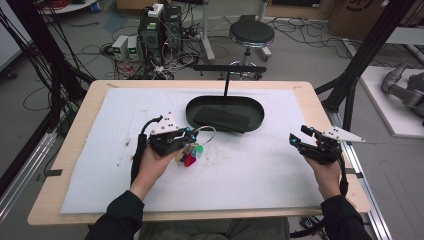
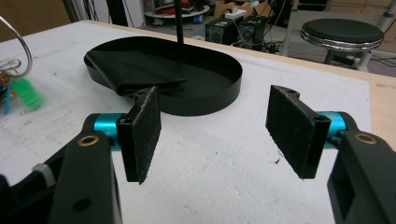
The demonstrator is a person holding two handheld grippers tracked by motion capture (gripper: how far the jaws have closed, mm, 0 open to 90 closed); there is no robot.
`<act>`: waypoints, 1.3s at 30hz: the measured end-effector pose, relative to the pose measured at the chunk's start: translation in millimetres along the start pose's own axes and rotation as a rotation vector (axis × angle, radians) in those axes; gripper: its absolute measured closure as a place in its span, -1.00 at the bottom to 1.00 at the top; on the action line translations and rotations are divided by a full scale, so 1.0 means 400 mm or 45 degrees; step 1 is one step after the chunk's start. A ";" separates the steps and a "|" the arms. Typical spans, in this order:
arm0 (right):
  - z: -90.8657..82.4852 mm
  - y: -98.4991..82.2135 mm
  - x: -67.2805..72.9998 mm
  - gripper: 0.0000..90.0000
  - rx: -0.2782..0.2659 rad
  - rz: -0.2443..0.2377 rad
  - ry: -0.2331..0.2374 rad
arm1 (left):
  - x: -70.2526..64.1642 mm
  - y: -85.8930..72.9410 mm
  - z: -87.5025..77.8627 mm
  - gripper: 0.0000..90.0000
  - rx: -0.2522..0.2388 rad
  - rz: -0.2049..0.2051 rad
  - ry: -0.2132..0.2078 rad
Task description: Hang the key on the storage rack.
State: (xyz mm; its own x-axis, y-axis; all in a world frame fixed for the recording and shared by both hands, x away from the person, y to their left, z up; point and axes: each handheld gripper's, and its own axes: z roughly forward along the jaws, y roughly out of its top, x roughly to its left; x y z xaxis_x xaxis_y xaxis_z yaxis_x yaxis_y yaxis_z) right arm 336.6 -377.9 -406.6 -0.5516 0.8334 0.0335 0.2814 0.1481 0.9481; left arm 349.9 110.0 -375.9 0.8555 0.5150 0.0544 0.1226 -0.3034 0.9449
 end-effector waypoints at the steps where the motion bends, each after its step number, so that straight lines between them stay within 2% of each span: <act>1: 0.000 0.000 0.000 -0.19 0.000 0.002 0.001 | 0.000 0.000 0.000 0.92 0.000 0.000 0.000; 2: 0.000 0.000 -0.001 -0.19 0.001 -0.001 0.001 | 0.001 0.010 -0.013 0.92 -0.031 0.006 0.017; 6: 0.000 0.000 -0.001 -0.19 0.001 0.004 0.001 | 0.002 0.022 -0.030 0.92 -0.063 0.007 0.034; 12: 0.000 0.000 -0.001 -0.19 0.000 0.005 0.001 | 0.015 0.030 -0.061 0.92 -0.155 -0.017 0.040; 21: 0.001 -0.001 -0.002 -0.19 0.005 0.007 0.000 | 0.024 0.045 -0.085 0.92 -0.239 -0.035 0.030; 39: 0.006 -0.001 -0.004 -0.19 0.008 0.004 0.006 | 0.033 0.089 -0.069 0.92 -0.278 -0.017 0.023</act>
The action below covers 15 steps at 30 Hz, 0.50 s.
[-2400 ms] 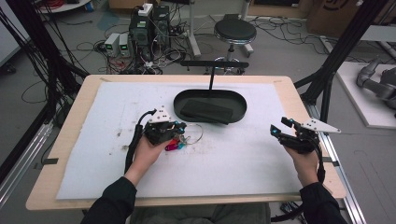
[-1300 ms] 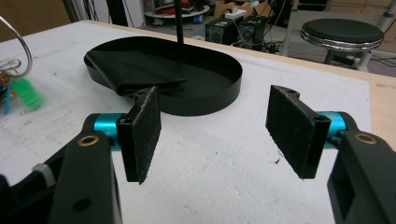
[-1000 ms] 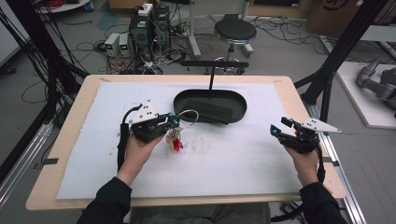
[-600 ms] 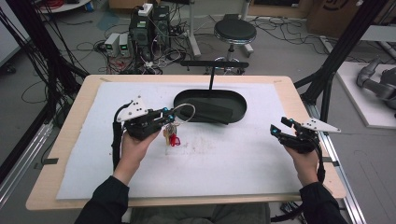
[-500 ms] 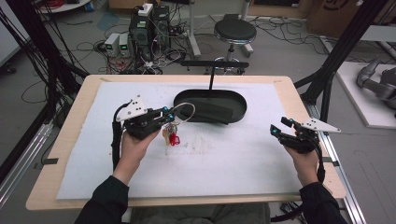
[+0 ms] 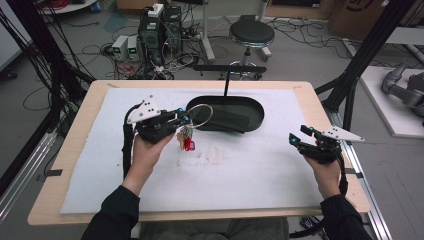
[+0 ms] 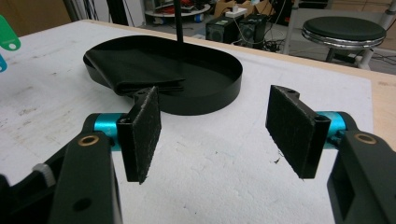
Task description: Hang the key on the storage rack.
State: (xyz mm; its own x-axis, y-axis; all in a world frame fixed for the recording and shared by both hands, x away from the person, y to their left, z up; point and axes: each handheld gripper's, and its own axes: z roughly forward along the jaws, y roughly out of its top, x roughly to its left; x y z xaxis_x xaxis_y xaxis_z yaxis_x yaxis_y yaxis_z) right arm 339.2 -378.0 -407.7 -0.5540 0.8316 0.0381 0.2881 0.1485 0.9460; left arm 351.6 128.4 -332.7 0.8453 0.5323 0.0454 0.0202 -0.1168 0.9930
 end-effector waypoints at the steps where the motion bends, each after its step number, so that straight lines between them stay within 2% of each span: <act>1: 0.000 0.000 0.000 -0.19 0.000 0.000 0.000 | 0.002 0.003 0.003 0.92 0.000 0.004 0.001; 15: 0.000 0.000 -0.002 -0.19 0.000 0.007 0.004 | 0.038 0.041 0.046 0.92 0.006 0.014 0.036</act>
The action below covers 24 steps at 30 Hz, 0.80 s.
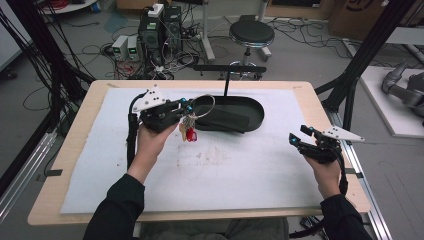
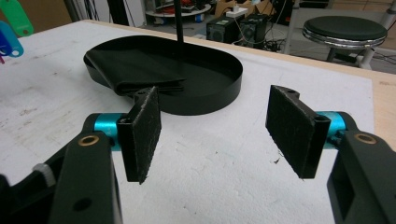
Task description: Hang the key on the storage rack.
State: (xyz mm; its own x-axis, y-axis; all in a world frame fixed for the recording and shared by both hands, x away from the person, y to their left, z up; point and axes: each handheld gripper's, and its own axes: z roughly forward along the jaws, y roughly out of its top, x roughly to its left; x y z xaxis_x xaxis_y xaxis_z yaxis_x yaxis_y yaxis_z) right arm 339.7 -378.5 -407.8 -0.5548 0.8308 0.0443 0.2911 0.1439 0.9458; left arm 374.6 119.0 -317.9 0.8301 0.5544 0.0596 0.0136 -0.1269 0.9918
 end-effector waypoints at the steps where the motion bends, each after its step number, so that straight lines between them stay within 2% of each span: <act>1: 0.000 0.000 0.000 -0.19 0.000 0.001 -0.001 | 0.004 0.002 0.003 0.92 0.004 0.003 0.004; 11: 0.001 0.000 -0.001 -0.19 -0.001 0.001 0.002 | 0.039 0.021 0.037 0.92 0.011 -0.008 0.045; 18: 0.002 0.000 -0.002 -0.18 0.000 0.000 0.005 | 0.061 0.028 0.068 0.92 0.037 -0.008 0.072; 22: 0.002 0.000 -0.002 -0.18 -0.002 0.001 0.005 | 0.074 0.022 0.083 0.92 0.032 -0.017 0.095; 24: 0.002 0.000 -0.002 -0.19 -0.002 0.002 0.006 | 0.083 0.017 0.089 0.92 0.051 -0.021 0.106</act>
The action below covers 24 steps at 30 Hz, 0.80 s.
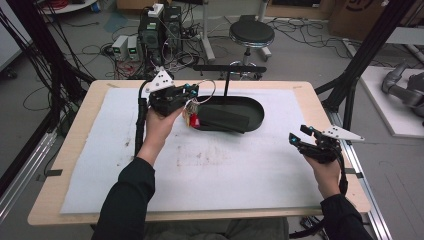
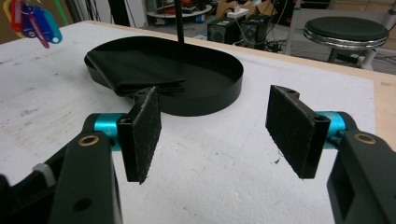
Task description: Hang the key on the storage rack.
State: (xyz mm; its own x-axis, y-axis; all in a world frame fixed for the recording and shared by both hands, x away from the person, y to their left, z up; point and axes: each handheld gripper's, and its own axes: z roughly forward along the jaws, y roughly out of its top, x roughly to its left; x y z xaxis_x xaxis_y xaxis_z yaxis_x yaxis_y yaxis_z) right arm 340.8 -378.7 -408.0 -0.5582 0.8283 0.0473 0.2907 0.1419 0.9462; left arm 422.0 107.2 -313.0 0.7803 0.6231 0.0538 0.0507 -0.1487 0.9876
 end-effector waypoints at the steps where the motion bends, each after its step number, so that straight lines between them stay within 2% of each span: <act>1: 0.000 0.000 -0.001 -0.18 0.001 -0.003 0.000 | 0.004 -0.002 0.003 0.92 -0.001 -0.004 0.007; 15: 0.002 0.000 -0.001 -0.18 -0.004 -0.002 0.001 | 0.060 0.021 0.049 0.92 0.025 -0.035 0.068; 24: 0.003 0.000 -0.002 -0.18 -0.002 -0.008 0.003 | 0.081 0.002 0.080 0.92 0.062 -0.063 0.108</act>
State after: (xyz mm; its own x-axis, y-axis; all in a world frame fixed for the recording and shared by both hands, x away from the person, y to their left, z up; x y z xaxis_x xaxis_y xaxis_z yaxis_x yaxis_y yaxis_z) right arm 342.2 -378.8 -408.5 -0.5621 0.8260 0.0423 0.2860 0.1462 0.9470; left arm 467.4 102.7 -315.2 0.7208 0.6929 0.0193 0.1197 -0.1519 0.9811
